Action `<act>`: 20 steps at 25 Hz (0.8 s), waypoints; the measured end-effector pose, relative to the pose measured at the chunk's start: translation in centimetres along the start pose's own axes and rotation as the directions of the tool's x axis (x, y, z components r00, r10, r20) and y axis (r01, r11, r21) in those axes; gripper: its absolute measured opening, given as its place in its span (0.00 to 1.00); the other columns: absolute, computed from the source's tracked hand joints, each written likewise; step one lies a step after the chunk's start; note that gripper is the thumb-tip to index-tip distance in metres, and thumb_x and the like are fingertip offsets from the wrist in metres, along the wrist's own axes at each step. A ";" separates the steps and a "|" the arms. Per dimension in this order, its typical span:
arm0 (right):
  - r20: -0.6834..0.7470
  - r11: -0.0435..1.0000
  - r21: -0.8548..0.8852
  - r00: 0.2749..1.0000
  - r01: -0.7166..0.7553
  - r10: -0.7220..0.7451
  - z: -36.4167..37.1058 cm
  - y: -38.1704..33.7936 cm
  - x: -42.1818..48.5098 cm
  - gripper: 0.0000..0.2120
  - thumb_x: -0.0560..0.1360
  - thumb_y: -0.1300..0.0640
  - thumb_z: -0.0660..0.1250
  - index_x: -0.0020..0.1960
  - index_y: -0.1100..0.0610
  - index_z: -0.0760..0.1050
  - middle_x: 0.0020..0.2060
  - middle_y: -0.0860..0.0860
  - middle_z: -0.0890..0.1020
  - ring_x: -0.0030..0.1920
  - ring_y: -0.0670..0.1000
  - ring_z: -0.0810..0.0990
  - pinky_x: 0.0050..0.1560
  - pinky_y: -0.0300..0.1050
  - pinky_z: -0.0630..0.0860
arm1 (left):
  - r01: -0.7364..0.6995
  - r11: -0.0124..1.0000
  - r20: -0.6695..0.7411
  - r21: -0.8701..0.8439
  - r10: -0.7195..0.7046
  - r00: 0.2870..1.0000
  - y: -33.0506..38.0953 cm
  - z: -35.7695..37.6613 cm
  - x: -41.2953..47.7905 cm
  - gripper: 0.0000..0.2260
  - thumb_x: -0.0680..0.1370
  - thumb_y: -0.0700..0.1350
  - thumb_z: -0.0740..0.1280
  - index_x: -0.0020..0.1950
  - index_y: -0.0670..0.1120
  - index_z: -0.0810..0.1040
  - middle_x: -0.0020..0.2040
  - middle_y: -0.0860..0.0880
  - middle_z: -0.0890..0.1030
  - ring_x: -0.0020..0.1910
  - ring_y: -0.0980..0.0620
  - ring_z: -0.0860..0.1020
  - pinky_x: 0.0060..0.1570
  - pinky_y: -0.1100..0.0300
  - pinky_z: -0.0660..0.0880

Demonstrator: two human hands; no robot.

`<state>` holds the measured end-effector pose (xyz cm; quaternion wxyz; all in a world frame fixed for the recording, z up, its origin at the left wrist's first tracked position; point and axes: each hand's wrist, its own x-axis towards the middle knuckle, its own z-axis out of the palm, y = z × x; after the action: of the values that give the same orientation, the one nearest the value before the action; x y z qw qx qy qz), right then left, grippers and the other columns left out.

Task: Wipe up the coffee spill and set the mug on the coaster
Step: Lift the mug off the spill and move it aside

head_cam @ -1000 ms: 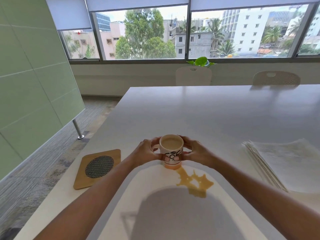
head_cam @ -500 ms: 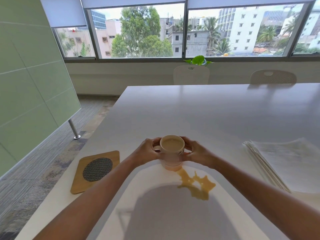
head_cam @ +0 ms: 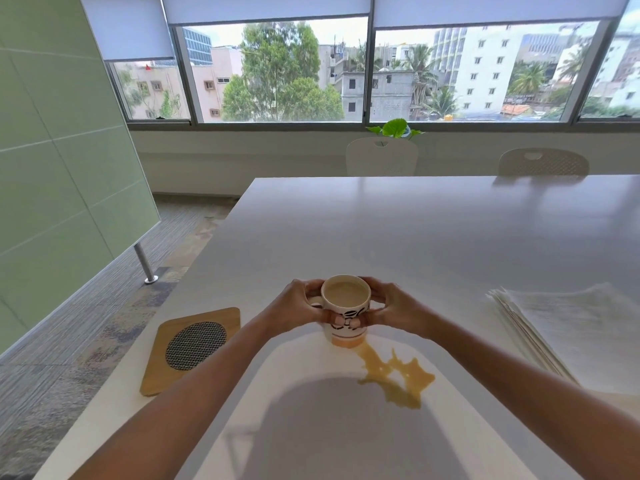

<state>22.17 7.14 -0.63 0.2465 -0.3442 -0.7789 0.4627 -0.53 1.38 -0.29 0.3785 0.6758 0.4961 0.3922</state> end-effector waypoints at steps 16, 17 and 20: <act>-0.055 0.990 -0.055 0.989 0.131 -0.134 -1.5 -2.5 6.0 0.35 0.63 0.65 0.79 0.68 0.56 0.72 0.61 0.50 0.81 0.62 0.46 0.79 0.65 0.51 0.75 | -0.035 0.999 0.019 0.028 0.034 0.999 2.1 -5.3 3.6 0.25 0.68 0.35 0.78 0.63 0.45 0.80 0.55 0.50 0.85 0.56 0.54 0.82 0.53 0.59 0.80; -0.054 0.990 -0.051 0.989 0.132 -0.135 -1.4 -2.5 6.6 0.35 0.63 0.64 0.80 0.68 0.55 0.72 0.60 0.50 0.81 0.62 0.46 0.79 0.65 0.50 0.75 | -0.024 0.999 0.024 0.023 0.024 0.999 2.0 -5.8 3.8 0.25 0.68 0.34 0.78 0.63 0.45 0.80 0.55 0.50 0.85 0.56 0.55 0.82 0.53 0.59 0.80; -0.048 0.989 -0.051 0.989 0.138 -0.141 -0.9 -2.6 8.5 0.36 0.63 0.63 0.80 0.68 0.55 0.72 0.60 0.50 0.81 0.61 0.46 0.80 0.64 0.50 0.76 | -0.004 1.000 0.028 0.025 0.003 1.000 1.4 -7.2 4.5 0.24 0.68 0.34 0.77 0.62 0.47 0.80 0.55 0.50 0.85 0.56 0.56 0.82 0.53 0.58 0.80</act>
<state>16.60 13.27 2.62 0.2899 -0.3064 -0.8053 0.4165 -5.68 6.28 4.55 0.3764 0.6869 0.4942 0.3772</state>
